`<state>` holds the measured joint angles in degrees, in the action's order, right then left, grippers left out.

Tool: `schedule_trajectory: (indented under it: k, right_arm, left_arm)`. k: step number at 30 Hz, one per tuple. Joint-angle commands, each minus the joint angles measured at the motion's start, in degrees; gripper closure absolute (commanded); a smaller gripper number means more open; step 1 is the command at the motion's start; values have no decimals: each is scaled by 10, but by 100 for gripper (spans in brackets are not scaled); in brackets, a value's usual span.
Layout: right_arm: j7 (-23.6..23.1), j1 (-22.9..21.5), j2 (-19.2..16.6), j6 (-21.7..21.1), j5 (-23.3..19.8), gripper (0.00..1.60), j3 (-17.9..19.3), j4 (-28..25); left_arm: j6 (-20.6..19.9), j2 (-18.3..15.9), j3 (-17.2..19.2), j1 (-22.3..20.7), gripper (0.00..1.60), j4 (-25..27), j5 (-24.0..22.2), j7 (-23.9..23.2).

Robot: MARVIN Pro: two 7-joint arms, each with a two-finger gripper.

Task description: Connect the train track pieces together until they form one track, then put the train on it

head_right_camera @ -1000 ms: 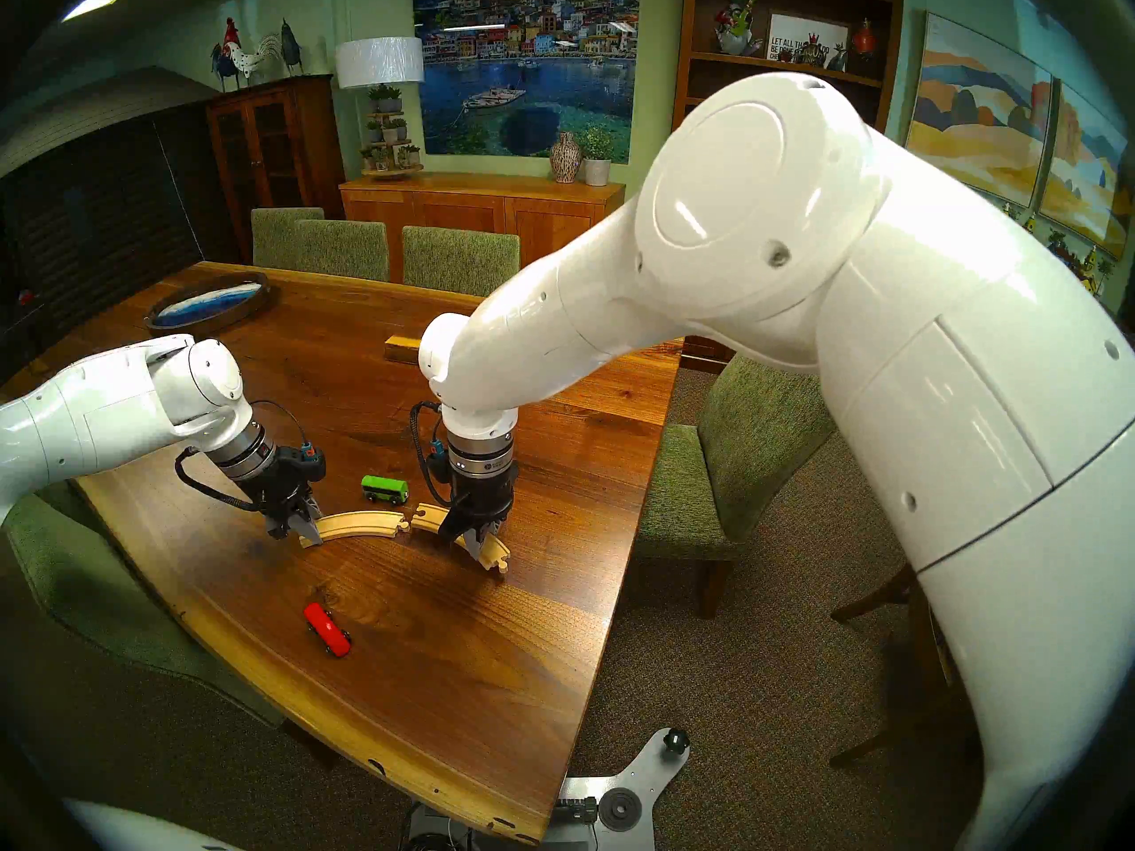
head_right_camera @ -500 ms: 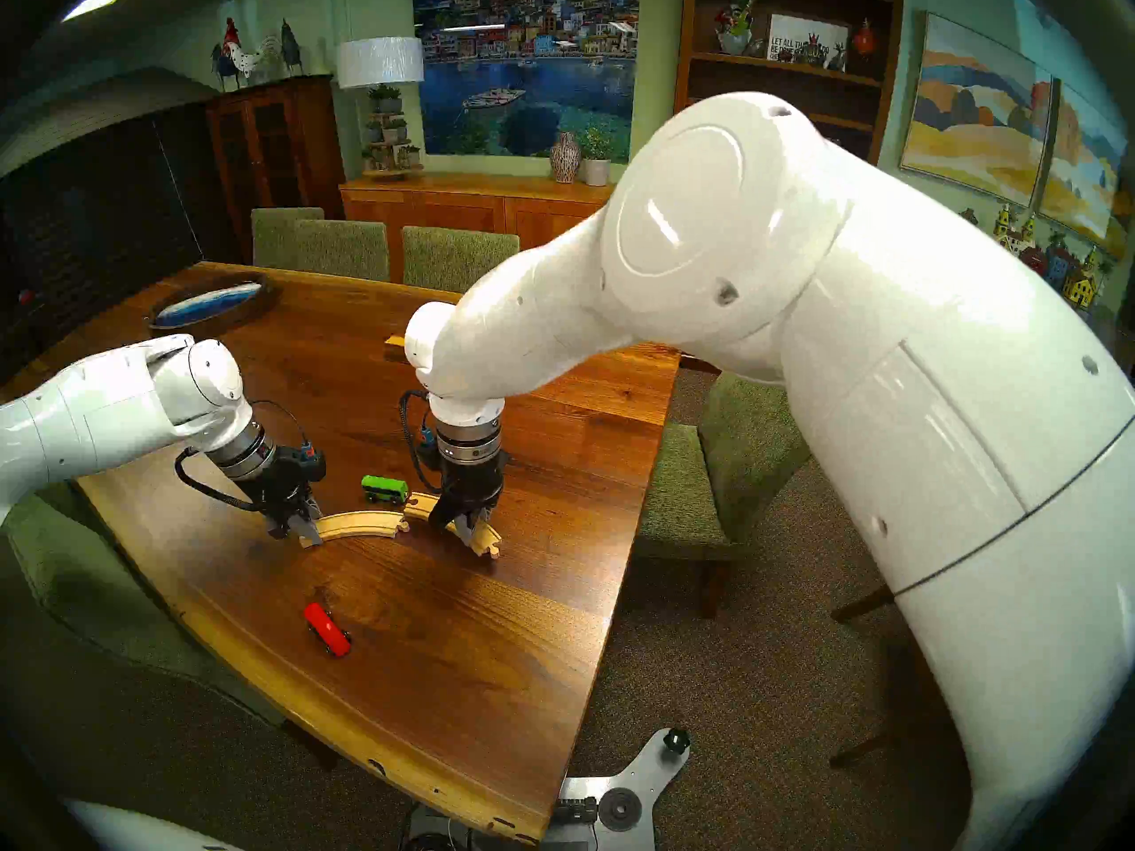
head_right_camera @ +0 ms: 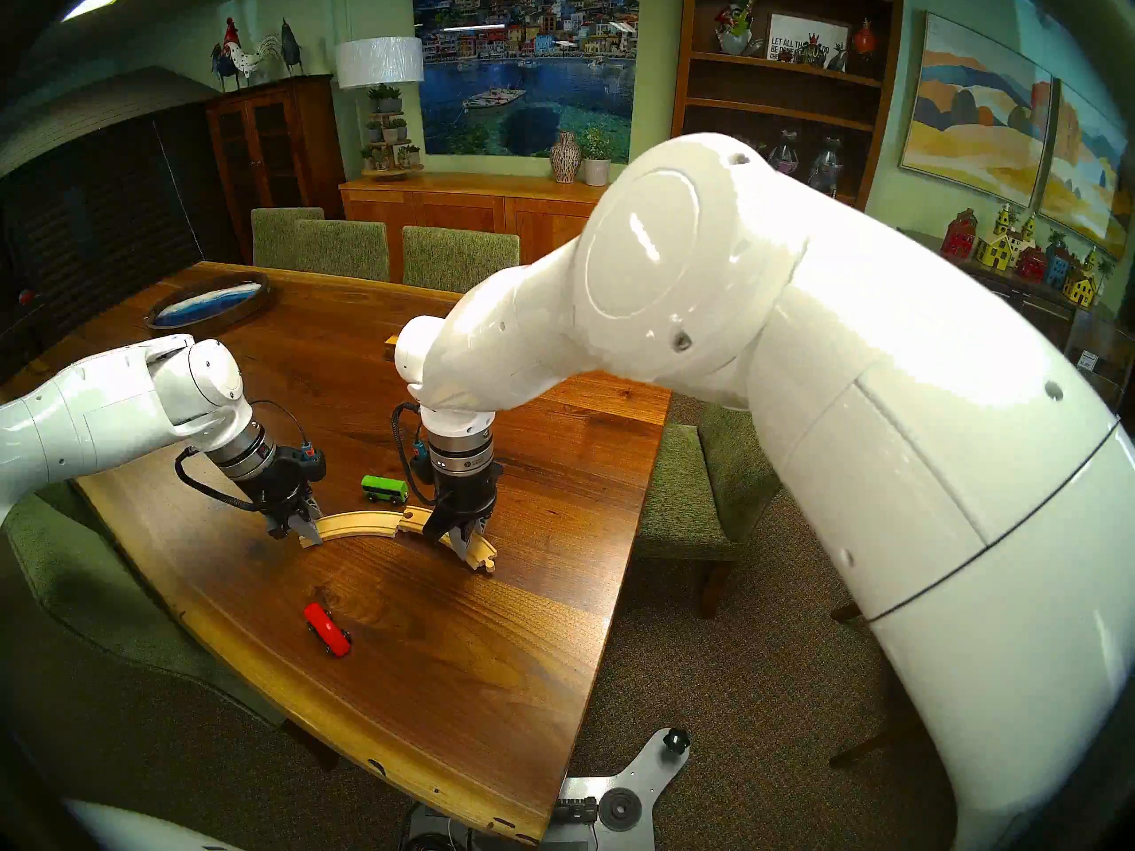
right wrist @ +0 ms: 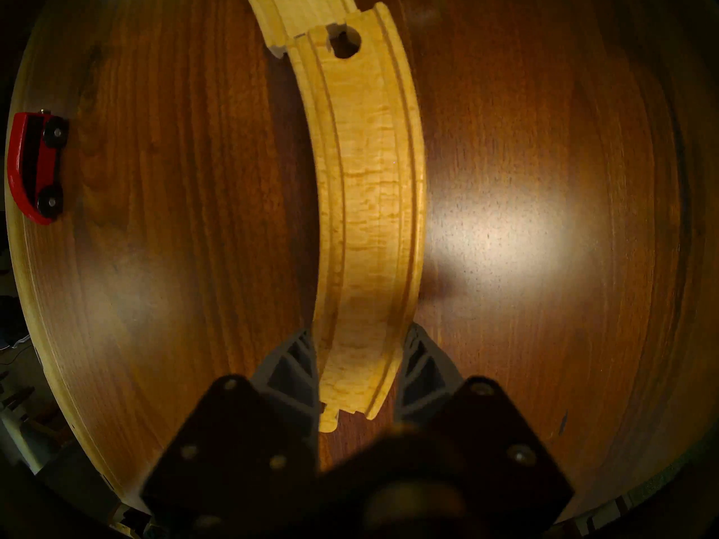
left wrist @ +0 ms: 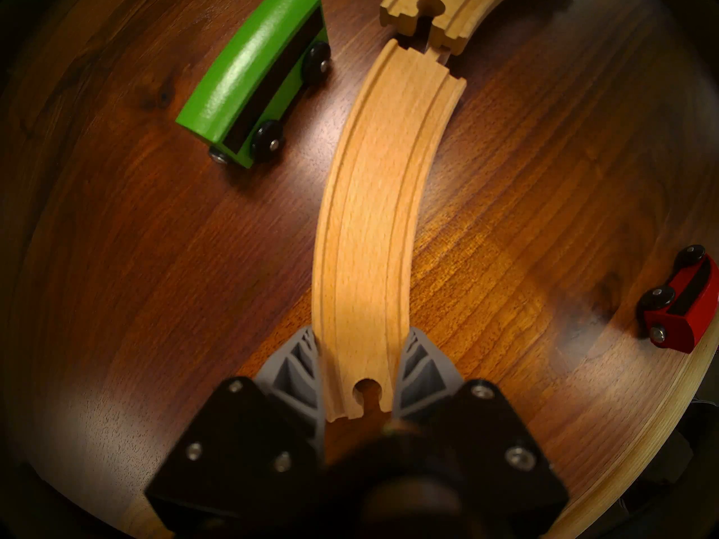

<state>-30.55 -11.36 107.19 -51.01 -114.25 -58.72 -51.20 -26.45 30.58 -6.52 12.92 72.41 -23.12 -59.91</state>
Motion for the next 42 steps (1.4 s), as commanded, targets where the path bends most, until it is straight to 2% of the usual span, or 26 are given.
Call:
schedule_trajectory:
  k: [1,11,22,34,42]
  right_arm:
    - [-3,-10,-1,-3,-1,160,4,11]
    - [1,-2,13,-38,-13,160,1,29]
    - [-10,14,43,-40,-26,160,-22,69]
    - [-39,7,78,-40,-78,160,-94,86]
    - [-59,6,78,-40,-100,160,-127,94]
  left_arm:
    - [1,-1,0,0,160,-1,4,5]
    - [1,-1,0,0,160,-1,4,5]
    - [1,-1,1,0,160,-1,4,5]
    - [1,-1,1,1,160,-1,4,5]
    - [-1,-1,1,0,160,1,4,4]
